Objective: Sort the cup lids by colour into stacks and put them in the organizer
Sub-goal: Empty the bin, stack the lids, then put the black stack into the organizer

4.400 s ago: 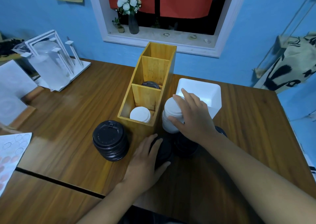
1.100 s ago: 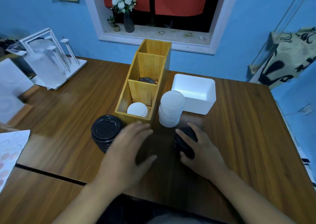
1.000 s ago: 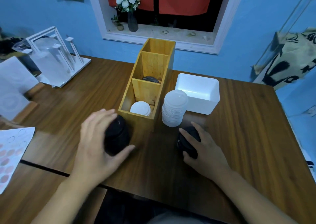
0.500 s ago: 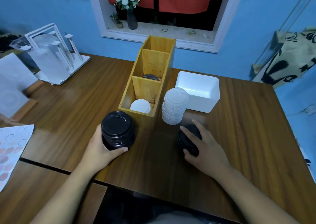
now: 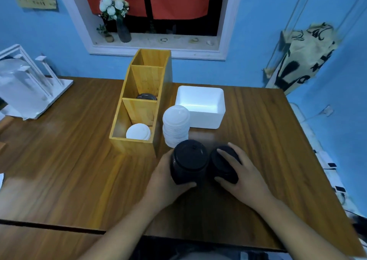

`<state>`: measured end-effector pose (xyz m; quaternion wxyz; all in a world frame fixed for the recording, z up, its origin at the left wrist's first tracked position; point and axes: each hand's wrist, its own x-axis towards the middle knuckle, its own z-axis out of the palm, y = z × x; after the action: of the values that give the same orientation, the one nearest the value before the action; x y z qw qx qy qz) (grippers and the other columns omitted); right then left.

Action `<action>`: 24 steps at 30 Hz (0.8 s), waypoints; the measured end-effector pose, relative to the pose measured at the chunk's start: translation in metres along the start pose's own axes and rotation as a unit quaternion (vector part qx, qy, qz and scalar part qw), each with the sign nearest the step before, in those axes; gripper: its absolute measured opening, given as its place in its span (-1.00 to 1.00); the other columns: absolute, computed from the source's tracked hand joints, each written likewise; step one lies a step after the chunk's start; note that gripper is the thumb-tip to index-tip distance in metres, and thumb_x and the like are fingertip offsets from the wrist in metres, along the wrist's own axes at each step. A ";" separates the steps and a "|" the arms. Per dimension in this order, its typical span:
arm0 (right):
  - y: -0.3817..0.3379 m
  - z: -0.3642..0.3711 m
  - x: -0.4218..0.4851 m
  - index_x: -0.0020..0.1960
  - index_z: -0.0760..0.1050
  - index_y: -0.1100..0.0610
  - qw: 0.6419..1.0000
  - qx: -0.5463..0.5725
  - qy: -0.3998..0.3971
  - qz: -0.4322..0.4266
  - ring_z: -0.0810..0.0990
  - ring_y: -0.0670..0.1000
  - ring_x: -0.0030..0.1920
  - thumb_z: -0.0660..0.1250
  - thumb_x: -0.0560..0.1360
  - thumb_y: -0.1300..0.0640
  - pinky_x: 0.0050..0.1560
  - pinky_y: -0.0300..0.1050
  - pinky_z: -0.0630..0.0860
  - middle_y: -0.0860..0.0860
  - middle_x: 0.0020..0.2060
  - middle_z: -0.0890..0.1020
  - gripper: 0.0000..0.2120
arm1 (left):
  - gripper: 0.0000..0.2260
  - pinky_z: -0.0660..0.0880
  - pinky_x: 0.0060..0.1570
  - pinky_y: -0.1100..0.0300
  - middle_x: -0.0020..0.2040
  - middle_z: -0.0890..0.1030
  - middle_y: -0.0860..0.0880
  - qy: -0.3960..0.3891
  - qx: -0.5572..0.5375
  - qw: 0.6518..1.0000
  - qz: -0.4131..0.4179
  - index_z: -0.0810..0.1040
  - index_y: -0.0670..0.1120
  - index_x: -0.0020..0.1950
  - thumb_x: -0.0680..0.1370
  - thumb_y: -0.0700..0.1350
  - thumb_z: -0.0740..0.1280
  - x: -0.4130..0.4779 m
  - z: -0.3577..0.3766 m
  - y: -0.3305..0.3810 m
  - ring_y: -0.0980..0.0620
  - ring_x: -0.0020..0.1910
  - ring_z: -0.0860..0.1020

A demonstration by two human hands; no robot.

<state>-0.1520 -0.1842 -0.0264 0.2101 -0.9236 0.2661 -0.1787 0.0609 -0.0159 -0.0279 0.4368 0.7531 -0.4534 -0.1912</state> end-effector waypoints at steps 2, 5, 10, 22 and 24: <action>0.009 -0.002 -0.004 0.57 0.15 -0.24 1.000 0.014 -0.005 0.010 0.24 0.00 0.53 0.49 0.43 -0.18 0.38 0.01 0.44 -0.10 0.60 0.03 -0.19 | -0.13 0.34 0.19 0.52 0.34 0.46 0.37 -0.016 -0.007 1.000 0.006 0.29 0.29 0.45 0.26 0.12 0.69 0.010 0.015 0.008 0.50 0.29 0.37; 0.017 -0.006 -0.005 0.55 0.17 -0.27 0.999 0.033 0.015 0.030 0.27 -0.04 0.49 0.54 0.41 -0.11 0.39 -0.04 0.43 -0.12 0.59 0.06 -0.16 | -0.14 0.31 0.19 0.59 0.33 0.45 0.39 -0.018 -0.022 0.999 0.021 0.31 0.24 0.47 0.28 0.07 0.69 0.020 0.029 0.014 0.47 0.34 0.37; 0.022 -0.016 -0.007 0.53 0.30 -0.16 0.990 0.089 0.086 0.061 0.28 -0.10 0.49 0.61 0.35 0.00 0.44 0.00 0.40 -0.12 0.52 0.22 -0.16 | -0.12 0.30 0.20 0.57 0.33 0.42 0.44 -0.016 -0.020 1.000 0.014 0.30 0.24 0.49 0.28 0.13 0.68 0.024 0.034 0.010 0.49 0.34 0.35; -0.055 -0.038 0.037 0.55 0.24 -0.07 0.983 0.155 0.093 -0.033 0.28 -0.09 0.48 0.59 0.37 -0.04 0.40 -0.33 0.30 -0.10 0.50 0.27 -0.14 | -0.11 0.52 0.32 0.15 0.40 0.48 0.28 -0.019 -0.052 0.998 0.015 0.27 0.20 0.55 0.34 0.12 0.67 0.021 0.035 0.012 0.26 0.40 0.45; -0.059 -0.037 0.044 0.56 0.20 -0.15 0.987 0.141 0.058 -0.039 0.24 -0.15 0.48 0.57 0.40 -0.06 0.37 -0.43 0.26 -0.15 0.50 0.22 -0.15 | -0.09 0.52 0.34 0.14 0.42 0.47 0.29 -0.017 -0.055 0.998 0.015 0.24 0.18 0.58 0.35 0.12 0.66 0.020 0.035 0.013 0.27 0.41 0.44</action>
<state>-0.1089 -0.1747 0.0432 0.3156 -0.8823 0.2139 -0.2761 0.0407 -0.0526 -0.0339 0.4727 0.7175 -0.4609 -0.2220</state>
